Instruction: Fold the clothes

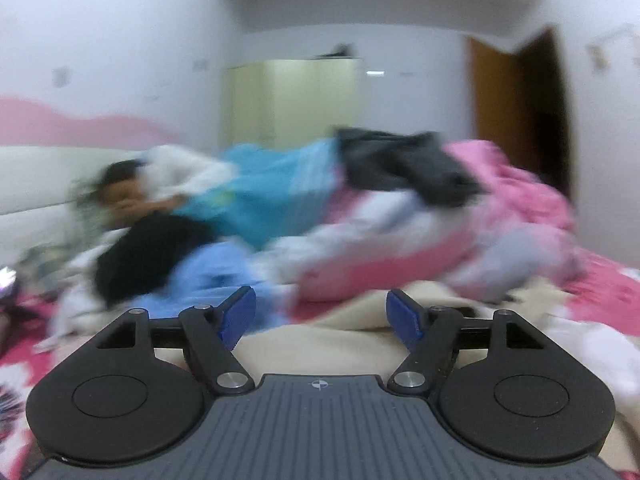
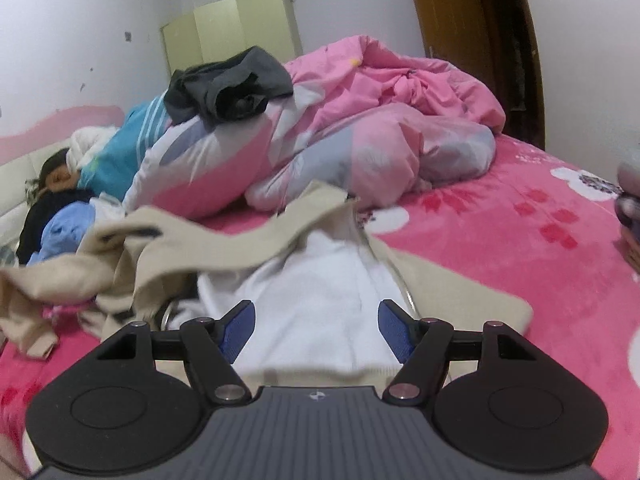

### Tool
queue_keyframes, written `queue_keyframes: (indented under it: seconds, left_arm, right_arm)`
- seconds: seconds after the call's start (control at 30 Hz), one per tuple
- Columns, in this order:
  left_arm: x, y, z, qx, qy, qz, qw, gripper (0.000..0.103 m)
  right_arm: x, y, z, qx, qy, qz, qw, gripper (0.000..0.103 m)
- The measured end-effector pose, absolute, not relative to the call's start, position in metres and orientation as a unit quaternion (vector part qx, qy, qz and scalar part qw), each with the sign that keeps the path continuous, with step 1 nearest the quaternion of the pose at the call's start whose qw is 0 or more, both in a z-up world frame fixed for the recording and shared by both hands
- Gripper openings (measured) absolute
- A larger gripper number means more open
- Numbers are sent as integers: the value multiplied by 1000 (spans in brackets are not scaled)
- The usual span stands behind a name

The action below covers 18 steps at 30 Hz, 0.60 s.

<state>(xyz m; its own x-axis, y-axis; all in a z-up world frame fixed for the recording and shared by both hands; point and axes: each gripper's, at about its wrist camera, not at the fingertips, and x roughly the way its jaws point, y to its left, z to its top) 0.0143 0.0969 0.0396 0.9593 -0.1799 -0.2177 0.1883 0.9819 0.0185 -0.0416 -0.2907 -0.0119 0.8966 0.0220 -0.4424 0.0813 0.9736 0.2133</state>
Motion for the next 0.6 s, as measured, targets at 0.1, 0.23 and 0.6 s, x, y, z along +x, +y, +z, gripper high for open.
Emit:
queue_keyframes:
  seconds: [0.1,0.23,0.6]
  left_arm:
    - [30,51,10,78,167,-155,971,73]
    - [42,5,-34,166,223,-185,943,73]
    - [85,-25,-46,166,214,-180,946,70]
  right_arm:
    - [-22,-295,-14,116,235,-14,965,71]
    - [-14,-303,-23,150,270,-8,951,73]
    - [33,-322,-31,77,288,0,954,77]
